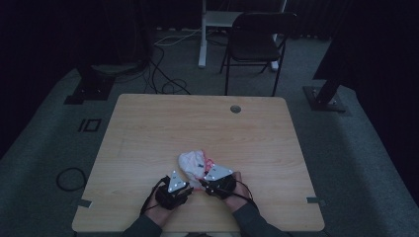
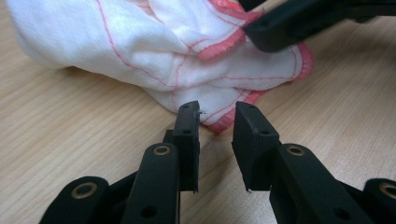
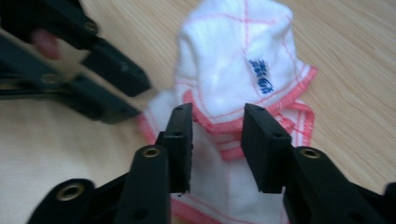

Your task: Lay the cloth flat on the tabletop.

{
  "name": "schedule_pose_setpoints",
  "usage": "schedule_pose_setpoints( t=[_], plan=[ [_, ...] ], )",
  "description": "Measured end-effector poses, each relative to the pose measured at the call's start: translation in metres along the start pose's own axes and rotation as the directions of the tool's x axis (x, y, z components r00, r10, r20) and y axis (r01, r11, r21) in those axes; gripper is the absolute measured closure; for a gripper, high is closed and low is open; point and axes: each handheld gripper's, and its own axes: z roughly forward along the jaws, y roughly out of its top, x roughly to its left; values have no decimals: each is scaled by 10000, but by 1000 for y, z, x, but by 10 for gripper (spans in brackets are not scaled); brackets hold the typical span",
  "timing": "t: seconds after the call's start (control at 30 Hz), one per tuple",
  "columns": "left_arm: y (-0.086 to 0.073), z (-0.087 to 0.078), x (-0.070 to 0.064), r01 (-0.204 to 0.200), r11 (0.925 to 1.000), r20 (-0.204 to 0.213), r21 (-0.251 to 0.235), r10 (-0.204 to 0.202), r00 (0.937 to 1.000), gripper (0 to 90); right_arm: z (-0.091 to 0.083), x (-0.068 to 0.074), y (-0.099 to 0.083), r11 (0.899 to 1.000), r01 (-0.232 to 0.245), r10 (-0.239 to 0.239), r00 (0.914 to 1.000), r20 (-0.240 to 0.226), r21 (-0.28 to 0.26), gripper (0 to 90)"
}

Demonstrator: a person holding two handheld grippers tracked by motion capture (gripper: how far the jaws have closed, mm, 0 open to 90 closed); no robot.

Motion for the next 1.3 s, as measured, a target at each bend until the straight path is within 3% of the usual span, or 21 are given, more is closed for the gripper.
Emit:
schedule_pose_setpoints(
  t=[0.1, 0.17, 0.43, 0.73, 0.8, 1.0, 1.07, 1.13, 1.3],
  plan=[
    [0, 3, -2, -65, 10000, 51, 59, 65, 10000, 719, 4, -4, 0, 10000, 29, -29, 10000, -75, 78, 836],
    [1, 4, -5, -120, 9999, 89, 12, 120, 9999, 721, 4, -6, 0, 10000, 63, -62, 10000, -62, 65, 886],
    [4, 12, -11, -328, 9995, 209, 31, 327, 9992, 729, -2, -15, -1, 9998, -196, 198, 9994, 266, -58, 896],
    [5, 12, -2, -207, 9997, -74, 124, 208, 9998, 744, -20, -44, -1, 9958, -819, 857, 9913, 1001, -412, 896],
    [4, 9, 6, 16, 9998, -605, 183, -5, 9982, 745, -25, -51, -3, 9934, -1026, 1079, 9872, 1178, -508, 896],
    [2, 4, 24, 582, 9978, -1089, 317, -544, 9926, 754, -32, -64, -10, 9902, -1279, 1349, 9797, 1486, -557, 896],
    [2, 3, 24, 552, 9979, -1162, 350, -508, 9919, 755, -33, -67, -11, 9896, -1324, 1396, 9779, 1555, -556, 896],
    [3, 2, 20, 483, 9986, -975, 222, -460, 9942, 754, -34, -68, -12, 9887, -1384, 1458, 9766, 1583, -569, 896],
    [12, 4, 2, -182, 9998, -210, -105, 180, 9996, 755, -33, -68, -11, 9894, -1342, 1414, 9772, 1585, -553, 896]
  ],
)
